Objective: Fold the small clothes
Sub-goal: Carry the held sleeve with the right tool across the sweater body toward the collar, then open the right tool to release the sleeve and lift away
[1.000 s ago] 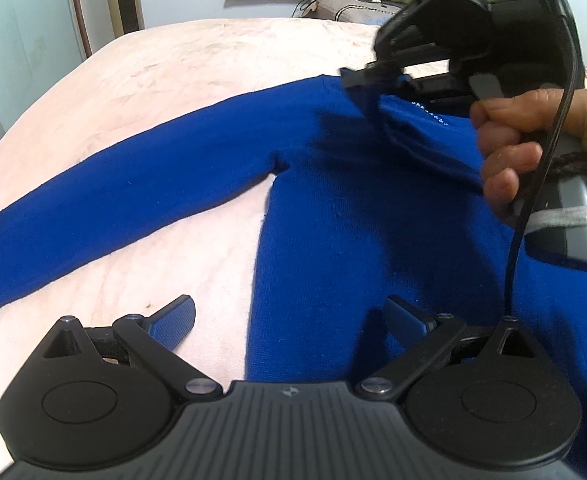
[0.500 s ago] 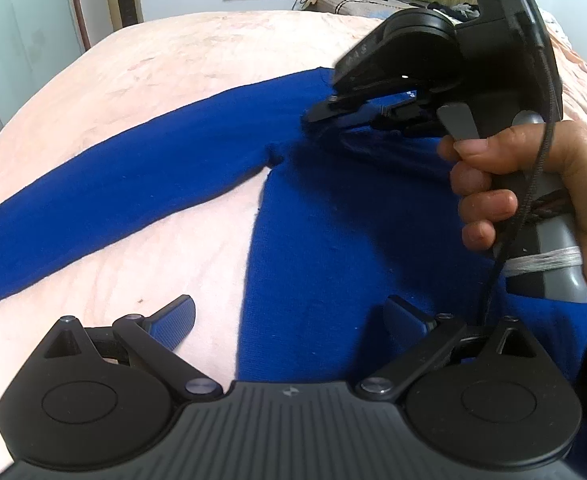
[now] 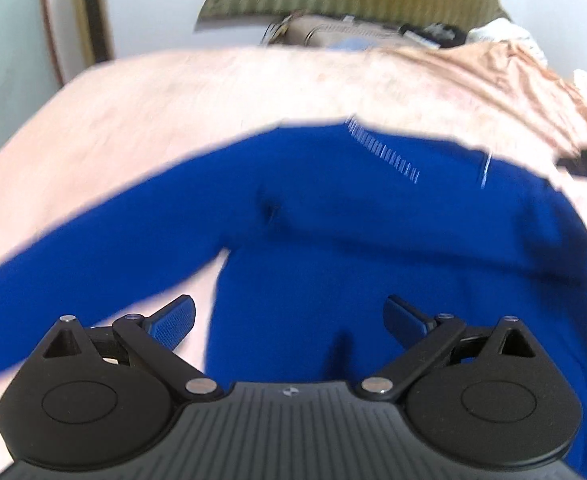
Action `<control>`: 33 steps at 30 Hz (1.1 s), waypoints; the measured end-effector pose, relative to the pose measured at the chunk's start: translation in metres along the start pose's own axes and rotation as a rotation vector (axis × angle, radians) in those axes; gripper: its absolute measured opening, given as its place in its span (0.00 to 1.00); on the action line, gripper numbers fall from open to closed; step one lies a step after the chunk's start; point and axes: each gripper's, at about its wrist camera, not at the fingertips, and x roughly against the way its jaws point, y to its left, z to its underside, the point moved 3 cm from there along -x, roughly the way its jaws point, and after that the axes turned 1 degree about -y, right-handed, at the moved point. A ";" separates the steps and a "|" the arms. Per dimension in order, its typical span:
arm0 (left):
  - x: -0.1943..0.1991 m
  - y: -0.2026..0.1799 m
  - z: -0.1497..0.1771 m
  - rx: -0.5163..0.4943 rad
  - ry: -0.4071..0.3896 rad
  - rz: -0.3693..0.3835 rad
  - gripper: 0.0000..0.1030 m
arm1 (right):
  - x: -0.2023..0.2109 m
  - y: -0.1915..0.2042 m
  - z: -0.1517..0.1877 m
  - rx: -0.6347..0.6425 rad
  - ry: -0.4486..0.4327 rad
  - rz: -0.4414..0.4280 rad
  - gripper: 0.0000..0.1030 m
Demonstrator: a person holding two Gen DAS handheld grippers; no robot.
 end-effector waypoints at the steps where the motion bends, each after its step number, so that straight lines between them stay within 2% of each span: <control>1: -0.005 -0.005 -0.009 -0.011 -0.024 -0.007 0.98 | 0.001 -0.017 -0.002 0.000 -0.006 0.044 0.38; 4: -0.030 -0.021 -0.034 -0.043 -0.058 -0.038 0.98 | 0.001 -0.056 -0.003 0.024 0.020 0.116 0.36; 6: -0.050 -0.029 -0.042 -0.059 -0.050 -0.055 0.98 | -0.006 -0.068 0.000 0.024 0.060 0.091 0.36; 9: -0.073 -0.040 -0.044 -0.086 -0.037 -0.106 0.98 | -0.020 -0.070 0.007 0.047 0.120 0.049 0.37; 13: -0.091 -0.045 -0.039 -0.106 -0.001 -0.133 0.98 | -0.047 -0.057 0.012 0.101 0.168 0.088 0.35; 14: -0.093 -0.044 -0.037 -0.097 0.004 -0.133 0.99 | -0.055 -0.055 0.013 0.114 0.191 0.118 0.34; 16: -0.093 -0.041 -0.035 -0.072 0.000 -0.122 0.99 | -0.064 -0.055 0.015 0.201 0.196 0.216 0.51; 17: -0.093 -0.039 -0.034 -0.067 0.002 -0.118 0.99 | -0.062 -0.059 0.013 0.249 0.170 0.311 0.63; 20: -0.095 -0.037 -0.035 -0.052 0.004 -0.105 0.99 | -0.050 -0.080 0.004 0.338 0.077 0.597 0.66; 21: -0.096 -0.037 -0.034 -0.050 0.000 -0.104 1.00 | -0.044 -0.086 0.000 0.321 0.057 0.625 0.67; 22: -0.096 -0.038 -0.034 -0.051 -0.005 -0.107 1.00 | -0.036 -0.090 -0.003 0.272 0.042 0.573 0.67; 23: -0.097 -0.039 -0.034 -0.053 -0.011 -0.111 1.00 | -0.030 -0.091 -0.006 0.204 0.039 0.461 0.67; 24: -0.097 -0.041 -0.034 -0.057 -0.017 -0.117 1.00 | -0.029 -0.090 -0.007 0.136 0.055 0.330 0.65; 25: -0.096 -0.042 -0.033 -0.063 -0.023 -0.124 1.00 | -0.031 -0.086 -0.008 0.095 0.080 0.238 0.65; 26: -0.096 -0.043 -0.033 -0.074 -0.028 -0.130 1.00 | -0.038 -0.079 -0.007 0.083 0.107 0.185 0.65; 28: -0.097 -0.045 -0.034 -0.089 -0.030 -0.135 1.00 | -0.058 -0.063 -0.005 0.145 0.172 0.182 0.69; 30: -0.098 -0.044 -0.035 -0.089 -0.025 -0.128 1.00 | -0.083 -0.049 0.002 0.259 0.269 0.213 0.75; 32: -0.099 -0.041 -0.036 -0.079 -0.018 -0.116 1.00 | -0.087 -0.048 0.001 0.350 0.286 0.263 0.82; 33: -0.099 -0.040 -0.036 -0.076 -0.017 -0.112 1.00 | -0.086 -0.052 -0.001 0.408 0.294 0.319 0.83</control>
